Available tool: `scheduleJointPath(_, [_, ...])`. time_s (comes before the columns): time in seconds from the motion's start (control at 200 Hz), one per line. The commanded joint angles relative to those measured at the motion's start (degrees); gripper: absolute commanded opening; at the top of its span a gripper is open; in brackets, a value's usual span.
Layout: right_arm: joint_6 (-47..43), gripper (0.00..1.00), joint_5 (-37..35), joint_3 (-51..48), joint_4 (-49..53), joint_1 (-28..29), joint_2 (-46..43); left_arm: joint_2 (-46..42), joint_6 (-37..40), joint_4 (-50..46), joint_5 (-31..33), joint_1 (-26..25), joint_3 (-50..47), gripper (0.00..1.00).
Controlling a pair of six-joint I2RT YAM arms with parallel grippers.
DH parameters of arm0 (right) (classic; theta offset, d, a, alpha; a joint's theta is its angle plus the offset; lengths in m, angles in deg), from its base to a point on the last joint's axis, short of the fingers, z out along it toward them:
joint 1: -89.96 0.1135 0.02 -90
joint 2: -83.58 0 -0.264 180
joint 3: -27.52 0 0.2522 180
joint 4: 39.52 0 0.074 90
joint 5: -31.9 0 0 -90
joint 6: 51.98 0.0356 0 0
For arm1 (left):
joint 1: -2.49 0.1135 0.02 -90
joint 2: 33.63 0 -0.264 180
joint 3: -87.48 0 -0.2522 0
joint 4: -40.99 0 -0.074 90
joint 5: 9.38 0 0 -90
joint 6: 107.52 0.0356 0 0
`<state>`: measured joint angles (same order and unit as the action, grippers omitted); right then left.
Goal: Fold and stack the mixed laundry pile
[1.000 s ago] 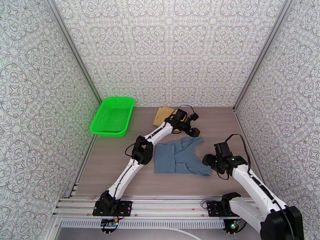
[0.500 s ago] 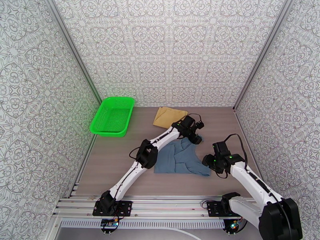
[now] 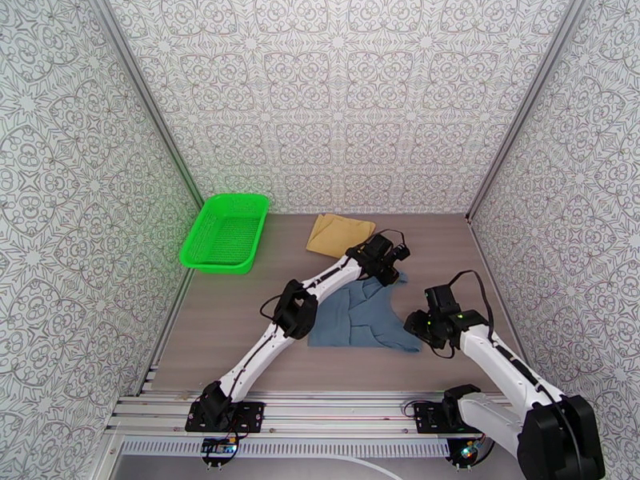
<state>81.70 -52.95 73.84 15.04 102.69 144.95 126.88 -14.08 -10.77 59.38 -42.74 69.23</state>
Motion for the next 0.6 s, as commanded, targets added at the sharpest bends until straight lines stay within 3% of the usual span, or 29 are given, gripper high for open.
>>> scheduleJointPath(0.0, [2.8,0.53,-4.1,-2.3,1.0,-0.4,-0.2,0.3,-1.3,-2.2,-1.5,-2.1,-4.7,0.0])
scheduleJointPath(0.17, [3.4,0.56,-3.3,-4.5,-2.8,-0.5,1.6,-2.5,-3.4,2.2,-0.8,-2.2,-8.9,0.0])
scheduleJointPath(0.275, [3.1,0.5,-1.7,-4.7,-7.0,-0.4,4.2,-2.8,-4.4,2.9,0.0,-2.5,-8.9,0.0])
scheduleJointPath(0.385, [2.6,0.25,-0.2,-4.0,-9.7,-0.4,7.1,-3.3,-5.8,3.8,1.8,-2.9,-9.2,0.0])
scheduleJointPath(0.455, [2.2,0.0,-0.4,-3.1,-10.0,-0.4,7.7,-4.2,-7.5,5.5,3.4,-3.1,-10.4,0.0])
scheduleJointPath(0.595, [-1.1,0.0,-6.7,2.5,-4.0,-0.6,7.8,-6.4,-12.3,11.3,6.6,-3.2,-13.7,0.0])
